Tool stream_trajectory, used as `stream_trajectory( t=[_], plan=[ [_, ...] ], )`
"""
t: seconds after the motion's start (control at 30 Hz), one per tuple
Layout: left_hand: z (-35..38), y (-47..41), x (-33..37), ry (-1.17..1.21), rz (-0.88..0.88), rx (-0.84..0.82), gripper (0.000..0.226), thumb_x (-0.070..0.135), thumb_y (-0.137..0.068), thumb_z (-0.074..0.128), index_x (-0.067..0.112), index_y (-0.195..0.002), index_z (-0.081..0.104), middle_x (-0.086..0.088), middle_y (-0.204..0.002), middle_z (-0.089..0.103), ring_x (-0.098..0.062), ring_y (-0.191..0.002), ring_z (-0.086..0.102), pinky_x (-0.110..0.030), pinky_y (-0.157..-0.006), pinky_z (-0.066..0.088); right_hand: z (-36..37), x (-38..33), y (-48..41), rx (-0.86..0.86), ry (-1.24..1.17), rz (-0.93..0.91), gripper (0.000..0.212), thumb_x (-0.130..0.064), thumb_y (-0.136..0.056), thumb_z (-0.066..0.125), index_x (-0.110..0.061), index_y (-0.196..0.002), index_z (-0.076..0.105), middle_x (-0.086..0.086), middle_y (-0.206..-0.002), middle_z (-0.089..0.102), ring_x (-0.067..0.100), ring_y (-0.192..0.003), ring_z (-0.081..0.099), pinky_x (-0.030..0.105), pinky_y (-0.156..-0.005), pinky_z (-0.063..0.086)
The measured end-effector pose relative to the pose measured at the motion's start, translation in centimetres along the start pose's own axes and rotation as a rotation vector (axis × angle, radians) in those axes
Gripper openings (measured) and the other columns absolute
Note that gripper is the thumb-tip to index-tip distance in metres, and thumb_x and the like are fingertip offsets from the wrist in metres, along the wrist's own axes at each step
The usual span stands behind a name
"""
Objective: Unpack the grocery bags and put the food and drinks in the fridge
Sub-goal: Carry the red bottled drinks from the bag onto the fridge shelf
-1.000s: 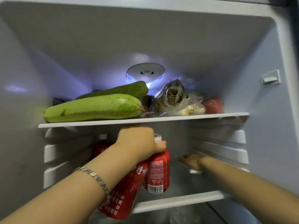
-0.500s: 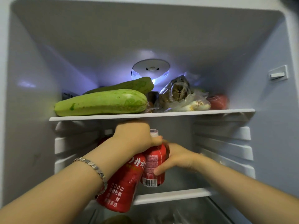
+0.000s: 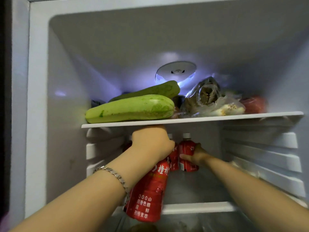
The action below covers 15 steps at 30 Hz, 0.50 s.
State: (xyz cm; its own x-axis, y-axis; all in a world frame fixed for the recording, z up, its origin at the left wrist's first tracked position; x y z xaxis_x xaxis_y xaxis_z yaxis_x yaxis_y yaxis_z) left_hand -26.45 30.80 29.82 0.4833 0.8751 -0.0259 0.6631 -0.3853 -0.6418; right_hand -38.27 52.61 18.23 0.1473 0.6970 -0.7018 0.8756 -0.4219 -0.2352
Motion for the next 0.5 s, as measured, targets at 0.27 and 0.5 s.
stream_trajectory(
  t=[0.27,0.5],
  plan=[
    [0.0,0.2,-0.5,-0.013,-0.024,0.005,0.036,0.042,-0.091,0.048,0.015,-0.109,0.061,-0.007,-0.117,0.061,-0.030,-0.110,0.056,-0.036,-0.087,0.045,4.3,-7.6,10.1,-0.458,0.210,-0.321,0.052,-0.026,-0.079,0.073,-0.019,-0.125,0.050,0.005,-0.129,0.057,0.018,-0.117,0.057,0.027,-0.100,0.046],
    [-0.2,0.5,-0.6,0.018,-0.034,0.022,0.040,0.047,-0.093,0.043,0.013,-0.102,0.063,-0.008,-0.111,0.064,-0.030,-0.106,0.058,-0.032,-0.079,0.042,6.6,-11.6,19.2,-0.688,-0.559,-0.401,0.052,0.000,-0.069,0.078,-0.025,-0.111,0.061,-0.002,-0.108,0.070,0.016,-0.105,0.066,0.034,-0.090,0.055]
  ],
)
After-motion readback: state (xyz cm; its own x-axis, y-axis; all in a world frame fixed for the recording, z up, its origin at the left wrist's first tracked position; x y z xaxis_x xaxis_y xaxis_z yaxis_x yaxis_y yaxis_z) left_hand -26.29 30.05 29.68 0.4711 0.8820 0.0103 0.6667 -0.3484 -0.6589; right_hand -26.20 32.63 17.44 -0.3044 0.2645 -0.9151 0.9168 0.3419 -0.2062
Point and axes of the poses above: each hand's wrist, its own y-axis away from the middle knuckle, its own z-axis out of the palm, x = y × z, the point moved 10 cm from there along -y, towards the middle knuckle
